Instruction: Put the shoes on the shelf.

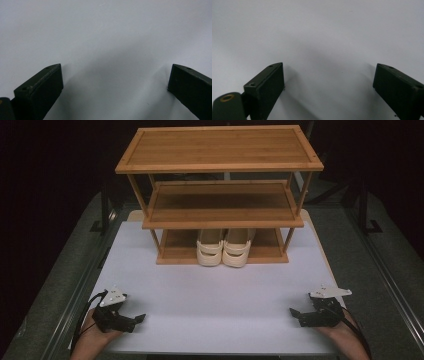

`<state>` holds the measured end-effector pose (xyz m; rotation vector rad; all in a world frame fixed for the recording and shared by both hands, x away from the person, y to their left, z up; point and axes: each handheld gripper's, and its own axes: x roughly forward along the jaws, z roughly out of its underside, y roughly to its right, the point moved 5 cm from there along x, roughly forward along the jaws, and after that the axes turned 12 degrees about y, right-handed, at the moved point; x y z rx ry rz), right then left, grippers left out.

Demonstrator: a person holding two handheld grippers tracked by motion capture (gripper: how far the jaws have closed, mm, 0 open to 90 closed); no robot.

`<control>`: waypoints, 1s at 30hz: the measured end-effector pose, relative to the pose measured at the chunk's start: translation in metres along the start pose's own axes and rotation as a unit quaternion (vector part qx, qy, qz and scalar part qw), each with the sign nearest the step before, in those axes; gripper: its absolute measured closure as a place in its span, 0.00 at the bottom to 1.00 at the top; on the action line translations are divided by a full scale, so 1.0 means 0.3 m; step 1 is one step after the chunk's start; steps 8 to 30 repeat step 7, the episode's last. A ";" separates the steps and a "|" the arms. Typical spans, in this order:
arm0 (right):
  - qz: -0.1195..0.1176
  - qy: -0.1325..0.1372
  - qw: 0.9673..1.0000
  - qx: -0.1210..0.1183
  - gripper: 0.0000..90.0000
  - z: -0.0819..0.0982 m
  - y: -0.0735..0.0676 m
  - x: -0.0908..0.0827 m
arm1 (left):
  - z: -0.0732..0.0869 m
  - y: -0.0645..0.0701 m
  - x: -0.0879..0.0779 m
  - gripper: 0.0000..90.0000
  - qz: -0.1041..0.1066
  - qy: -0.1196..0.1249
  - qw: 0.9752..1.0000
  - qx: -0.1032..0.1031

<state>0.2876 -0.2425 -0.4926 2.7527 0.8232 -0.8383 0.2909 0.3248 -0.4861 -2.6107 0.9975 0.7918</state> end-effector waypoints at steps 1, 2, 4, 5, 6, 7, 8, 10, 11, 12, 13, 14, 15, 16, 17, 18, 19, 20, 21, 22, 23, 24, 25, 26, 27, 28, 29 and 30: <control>0.001 0.001 1.000 0.002 0.10 0.002 -0.001 -0.001 | 0.001 -0.002 0.000 0.00 0.001 0.000 1.000 -0.002; 0.001 0.002 1.000 0.001 0.10 0.002 -0.001 -0.001 | 0.001 -0.003 0.001 0.00 0.002 -0.001 1.000 -0.003; 0.001 0.002 1.000 0.000 0.10 0.002 -0.001 -0.001 | 0.001 -0.003 0.001 0.00 0.002 -0.001 1.000 -0.003; 0.001 0.002 1.000 0.000 0.10 0.002 0.000 -0.001 | 0.002 -0.003 0.001 0.00 0.002 -0.001 1.000 -0.003; 0.000 0.002 1.000 0.001 0.10 0.002 0.000 -0.001 | 0.002 -0.002 0.001 0.00 0.002 0.000 1.000 -0.003; 0.000 0.002 1.000 0.002 0.10 0.002 0.000 -0.001 | 0.002 -0.002 0.001 0.00 0.002 0.000 1.000 -0.003; 0.000 0.002 1.000 0.002 0.10 0.002 0.000 -0.001 | 0.002 -0.002 0.001 0.00 0.002 0.000 1.000 -0.003; 0.000 0.002 1.000 0.002 0.10 0.002 0.000 -0.001 | 0.002 -0.002 0.001 0.00 0.002 0.000 1.000 -0.003; 0.000 0.002 1.000 0.002 0.10 0.002 0.000 -0.001 | 0.002 -0.002 0.001 0.00 0.002 0.000 1.000 -0.003; 0.000 0.002 1.000 0.002 0.10 0.002 0.000 -0.001 | 0.002 -0.002 0.001 0.00 0.002 0.000 1.000 -0.003; 0.000 0.002 1.000 0.002 0.10 0.002 0.000 -0.001 | 0.002 -0.002 0.001 0.00 0.002 0.000 1.000 -0.003; 0.000 0.002 1.000 0.002 0.10 0.002 0.000 -0.001 | 0.002 -0.002 0.001 0.00 0.002 0.000 1.000 -0.003; 0.000 0.002 1.000 0.002 0.10 0.002 0.000 -0.001 | 0.002 -0.002 0.001 0.00 0.002 0.000 1.000 -0.003; 0.000 0.002 1.000 0.002 0.10 0.002 0.000 -0.001 | 0.002 -0.002 0.001 0.00 0.002 0.000 1.000 -0.003; 0.000 0.002 1.000 0.002 0.10 0.002 0.000 -0.001 | 0.002 -0.002 0.001 0.00 0.002 0.000 1.000 -0.003; 0.000 0.002 1.000 0.002 0.10 0.002 0.000 -0.001 | 0.002 -0.002 0.001 0.00 0.002 0.000 1.000 -0.003; 0.000 0.002 1.000 0.002 0.10 0.002 0.000 -0.001 | 0.002 -0.002 0.001 0.00 0.002 0.000 1.000 -0.003; 0.000 0.002 1.000 0.002 0.10 0.002 0.000 -0.001 | 0.002 -0.002 0.001 0.00 0.002 0.000 1.000 -0.003; 0.000 0.002 1.000 0.002 0.10 0.002 0.000 -0.001 | 0.002 -0.002 0.001 0.00 0.002 0.000 1.000 -0.003; 0.000 0.002 1.000 0.002 0.10 0.002 0.000 -0.001 | 0.002 -0.002 0.001 0.00 0.002 0.000 1.000 -0.003; 0.000 0.002 1.000 0.002 0.10 0.002 0.000 -0.001 | 0.002 -0.002 0.001 0.00 0.002 0.000 1.000 -0.003; 0.000 0.002 1.000 0.002 0.10 0.002 0.000 -0.001 | 0.002 -0.002 0.001 0.00 0.002 0.000 1.000 -0.003; 0.000 0.002 1.000 0.002 0.10 0.002 0.000 -0.001 | 0.002 -0.002 0.001 0.00 0.002 0.000 1.000 -0.003; 0.000 0.002 1.000 0.002 0.10 0.002 0.000 -0.001 | 0.002 -0.002 0.001 0.00 0.002 0.000 1.000 -0.003; 0.000 0.002 1.000 0.002 0.10 0.002 0.000 -0.001 | 0.002 -0.002 0.001 0.00 0.002 0.000 1.000 -0.003; 0.000 0.002 1.000 0.002 0.10 0.002 0.000 -0.001 | 0.002 -0.002 0.001 0.00 0.002 0.000 1.000 -0.003; 0.000 0.002 1.000 0.002 0.10 0.002 0.000 -0.001 | 0.002 -0.002 0.001 0.00 0.002 0.000 1.000 -0.003; 0.000 0.002 1.000 0.002 0.10 0.002 0.000 -0.001 | 0.002 -0.002 0.001 0.00 0.002 0.000 1.000 -0.003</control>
